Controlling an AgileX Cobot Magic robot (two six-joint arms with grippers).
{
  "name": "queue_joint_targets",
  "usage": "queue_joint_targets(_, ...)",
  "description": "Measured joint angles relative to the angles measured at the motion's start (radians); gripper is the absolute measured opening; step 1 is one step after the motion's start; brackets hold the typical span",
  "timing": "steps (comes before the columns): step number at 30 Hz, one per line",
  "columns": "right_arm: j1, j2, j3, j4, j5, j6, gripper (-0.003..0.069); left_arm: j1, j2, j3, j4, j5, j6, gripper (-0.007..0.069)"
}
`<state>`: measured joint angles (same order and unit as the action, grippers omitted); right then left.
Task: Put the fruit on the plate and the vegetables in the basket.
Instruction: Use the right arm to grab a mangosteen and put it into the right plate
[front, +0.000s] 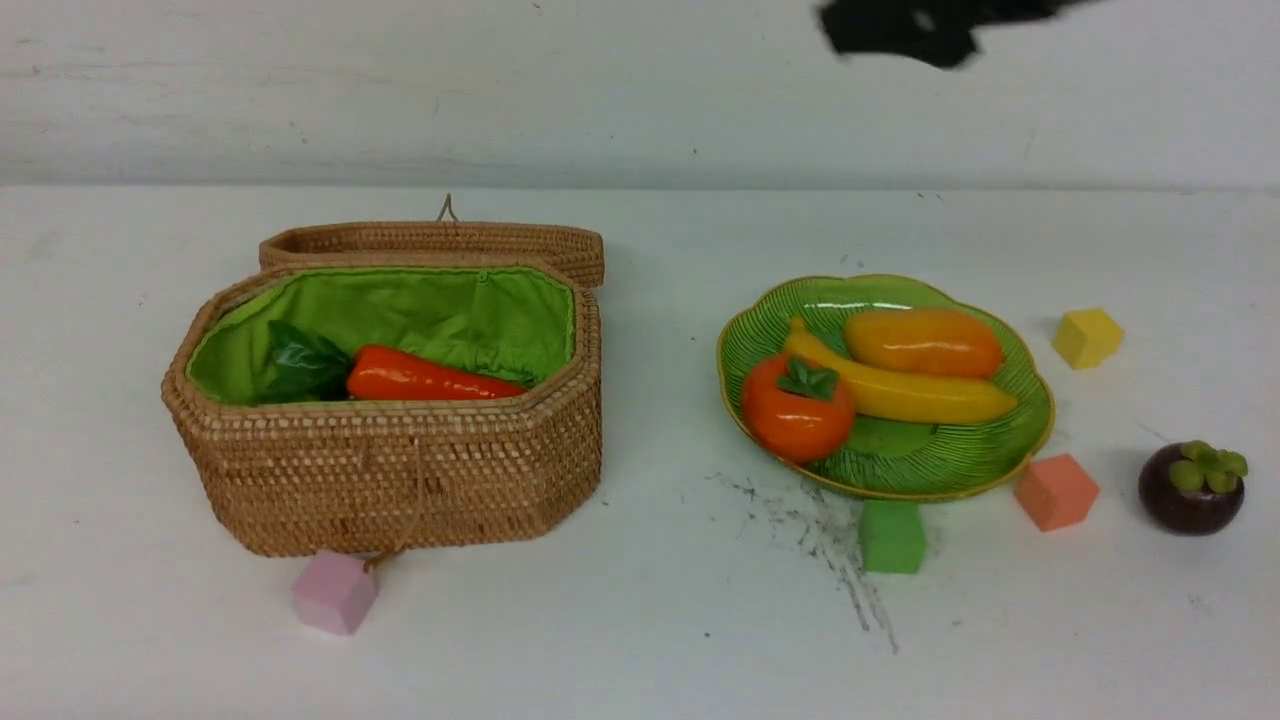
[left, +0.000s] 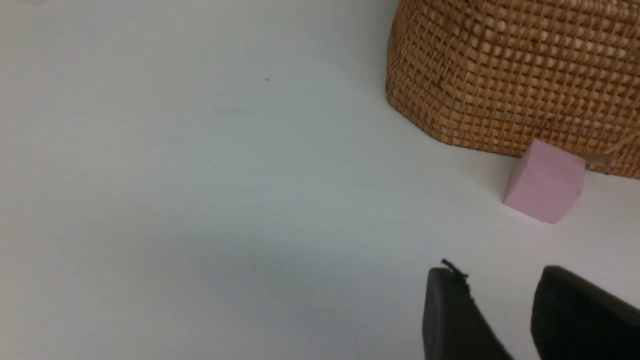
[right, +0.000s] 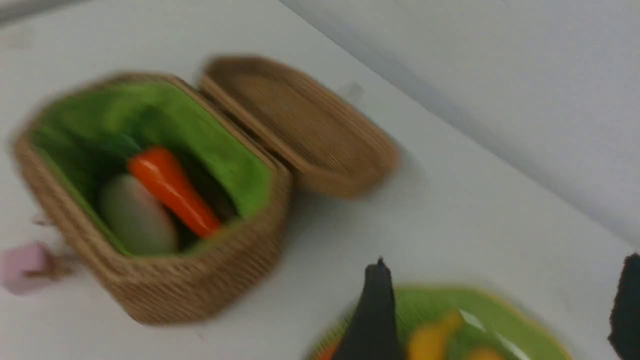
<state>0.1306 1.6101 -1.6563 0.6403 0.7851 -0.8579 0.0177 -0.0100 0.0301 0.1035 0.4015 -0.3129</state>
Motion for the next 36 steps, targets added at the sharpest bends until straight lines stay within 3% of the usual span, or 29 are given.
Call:
queue_joint_targets(3,-0.120,-0.063,0.243,-0.102,-0.067,0.119,0.0604,0.000,0.000,0.000,0.000,0.000,0.000,0.0239)
queue_joint_targets(6,-0.215,-0.053,0.395,-0.195,-0.073,0.314,0.0622,0.000,0.000,0.000,0.000,0.000,0.000,0.0239)
queue_joint_targets(10,-0.303,0.023,0.472,-0.278,-0.075,0.544,0.0636,0.000,0.000,0.000,0.000,0.000,0.000,0.0239)
queue_joint_targets(13,-0.335,0.097,0.475,-0.322,-0.087,0.629,0.0637,0.000,0.000,0.000,0.000,0.000,0.000,0.0239)
queue_joint_targets(23,-0.334,0.219,0.475,-0.335,-0.234,0.646,0.0633,0.000,0.000,0.000,0.000,0.000,0.000,0.0239)
queue_joint_targets(29,-0.334,0.261,0.475,-0.348,-0.294,0.643,0.0563,0.000,0.000,0.000,0.000,0.000,0.000,0.0239)
queue_joint_targets(34,-0.332,0.248,0.459,-0.340,-0.219,0.556,0.0561,0.000,0.000,0.000,0.000,0.000,0.000,0.0239)
queue_joint_targets(36,-0.320,0.216,0.437,-0.310,-0.169,0.465,0.0561,0.000,0.000,0.000,0.000,0.000,0.000,0.0239)
